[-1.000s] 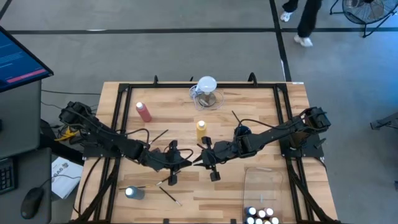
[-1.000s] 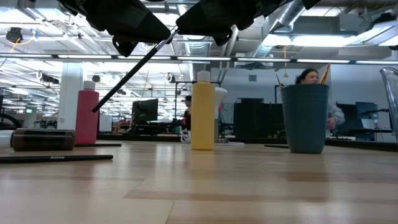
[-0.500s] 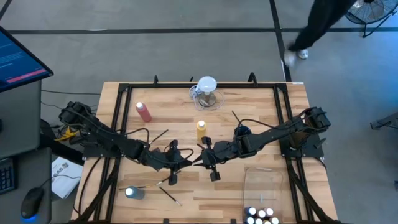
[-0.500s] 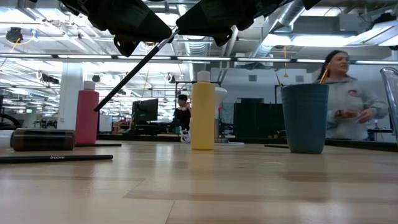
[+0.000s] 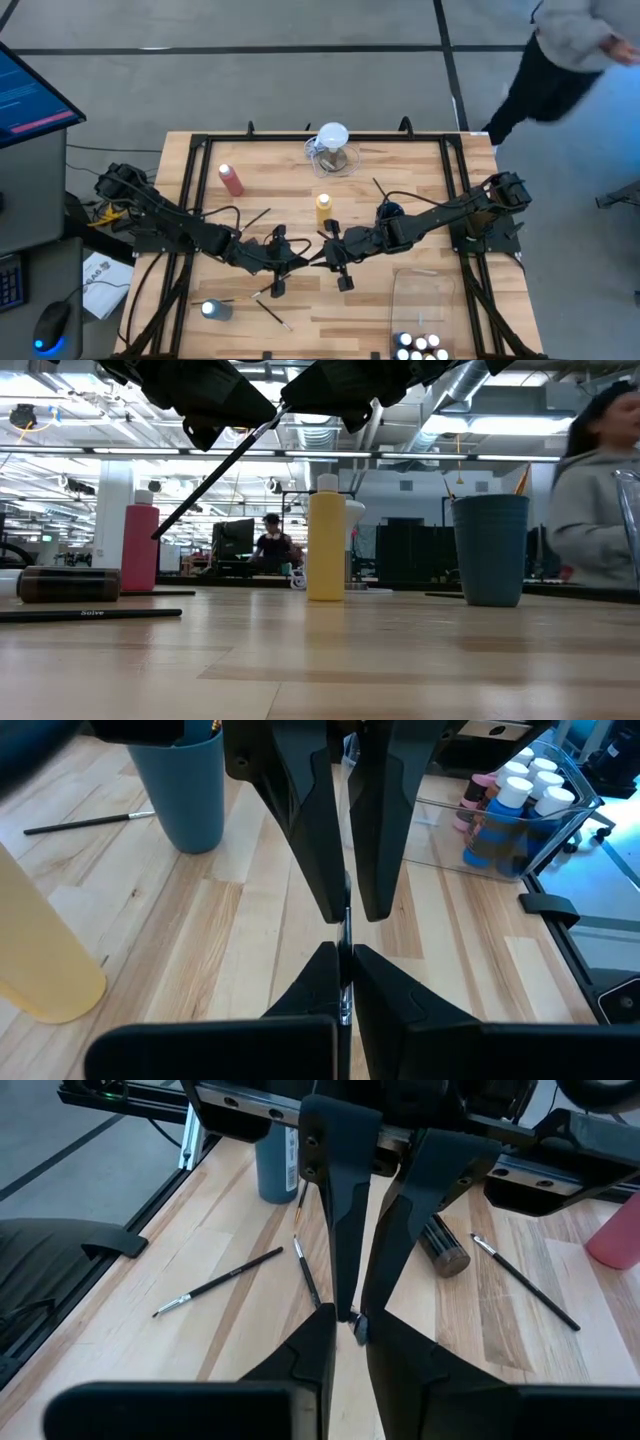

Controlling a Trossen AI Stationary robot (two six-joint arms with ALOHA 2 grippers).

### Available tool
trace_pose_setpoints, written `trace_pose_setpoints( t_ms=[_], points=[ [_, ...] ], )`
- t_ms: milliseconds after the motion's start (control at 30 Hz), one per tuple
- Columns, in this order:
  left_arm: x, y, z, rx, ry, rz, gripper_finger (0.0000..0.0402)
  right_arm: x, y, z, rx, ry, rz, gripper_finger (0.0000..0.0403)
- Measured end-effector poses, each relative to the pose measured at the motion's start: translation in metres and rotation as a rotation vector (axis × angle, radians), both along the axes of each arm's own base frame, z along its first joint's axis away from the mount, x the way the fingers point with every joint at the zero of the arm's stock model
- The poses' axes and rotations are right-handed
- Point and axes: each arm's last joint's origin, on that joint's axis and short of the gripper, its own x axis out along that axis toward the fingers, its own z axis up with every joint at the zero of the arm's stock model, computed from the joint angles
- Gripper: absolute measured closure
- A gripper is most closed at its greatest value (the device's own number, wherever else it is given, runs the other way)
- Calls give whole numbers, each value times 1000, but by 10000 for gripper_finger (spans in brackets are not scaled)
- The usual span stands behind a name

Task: Pick & Place Paint Supplies
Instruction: Put the black silver paintbrush into the blue cup

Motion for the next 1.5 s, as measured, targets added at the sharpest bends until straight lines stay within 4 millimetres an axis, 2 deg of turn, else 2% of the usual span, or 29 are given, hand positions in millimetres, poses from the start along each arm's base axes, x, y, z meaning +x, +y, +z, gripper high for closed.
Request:
trace_pose_setpoints(
  t_ms=[733, 1000, 1500],
  points=[
    [1, 0, 1, -1, -14, -3, 402, 0, 0, 0, 0, 1, 0, 353],
    [1, 0, 1, -3, -12, -9, 401, 0, -1, -1, -5, 7, -2, 396],
    [-2, -2, 3, -6, -11, -16, 391, 0, -3, -2, 2, 23, -15, 401]
  ],
)
